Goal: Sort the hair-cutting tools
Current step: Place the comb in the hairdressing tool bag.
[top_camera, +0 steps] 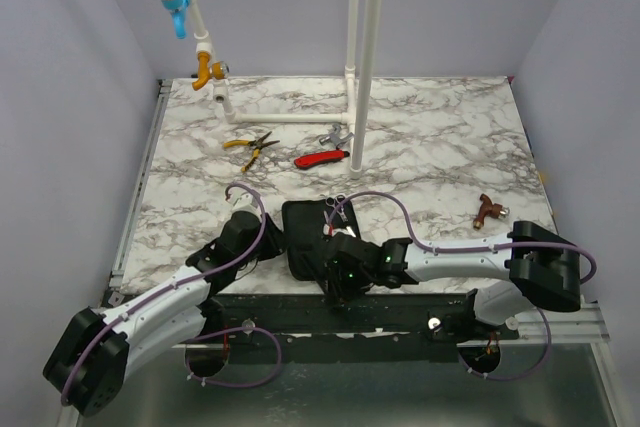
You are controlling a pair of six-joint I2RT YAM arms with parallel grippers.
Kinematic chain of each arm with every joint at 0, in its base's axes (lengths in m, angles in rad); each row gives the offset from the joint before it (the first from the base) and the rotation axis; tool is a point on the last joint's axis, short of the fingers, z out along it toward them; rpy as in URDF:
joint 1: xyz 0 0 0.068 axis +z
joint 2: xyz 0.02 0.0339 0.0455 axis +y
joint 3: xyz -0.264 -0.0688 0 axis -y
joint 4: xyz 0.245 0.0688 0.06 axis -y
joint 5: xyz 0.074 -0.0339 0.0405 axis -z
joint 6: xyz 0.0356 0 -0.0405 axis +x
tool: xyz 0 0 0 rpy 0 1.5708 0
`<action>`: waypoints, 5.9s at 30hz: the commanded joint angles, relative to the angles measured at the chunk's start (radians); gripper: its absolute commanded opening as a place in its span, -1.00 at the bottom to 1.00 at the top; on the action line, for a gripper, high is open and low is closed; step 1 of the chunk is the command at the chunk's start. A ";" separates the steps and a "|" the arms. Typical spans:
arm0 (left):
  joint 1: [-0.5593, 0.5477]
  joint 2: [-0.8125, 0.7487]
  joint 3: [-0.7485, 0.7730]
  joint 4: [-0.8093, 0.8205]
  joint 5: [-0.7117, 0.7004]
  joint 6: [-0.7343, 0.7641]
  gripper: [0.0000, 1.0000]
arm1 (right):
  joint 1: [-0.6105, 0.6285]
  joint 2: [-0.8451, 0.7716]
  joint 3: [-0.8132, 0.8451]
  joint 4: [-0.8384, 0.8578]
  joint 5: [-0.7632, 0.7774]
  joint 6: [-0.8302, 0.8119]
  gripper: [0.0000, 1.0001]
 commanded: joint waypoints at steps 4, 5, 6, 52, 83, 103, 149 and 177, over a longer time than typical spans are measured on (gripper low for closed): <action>0.007 -0.042 -0.024 0.050 0.018 -0.010 -0.47 | -0.001 0.021 0.041 -0.042 0.063 0.009 -0.66; 0.007 -0.040 -0.024 0.052 0.019 -0.012 -0.48 | -0.001 0.033 0.051 -0.043 0.066 0.009 -0.66; 0.007 -0.039 -0.024 0.053 0.022 -0.012 -0.49 | -0.002 0.042 0.056 -0.044 0.071 0.010 -0.67; 0.007 0.004 -0.083 0.201 0.110 -0.052 -1.00 | -0.070 0.250 0.265 -0.020 0.143 -0.042 -0.70; -0.003 0.063 -0.072 0.219 0.054 -0.073 -1.00 | -0.079 0.284 0.387 0.004 0.016 -0.062 -0.58; -0.007 0.080 -0.067 0.225 0.060 -0.073 -1.00 | -0.079 0.205 0.322 -0.075 0.140 -0.081 0.06; -0.007 0.063 -0.088 0.212 0.077 -0.073 -1.00 | -0.138 0.235 0.267 0.065 0.230 -0.079 -0.39; -0.008 0.065 -0.006 0.087 0.075 -0.046 -1.00 | 0.196 0.161 0.169 -0.003 0.547 -0.267 0.50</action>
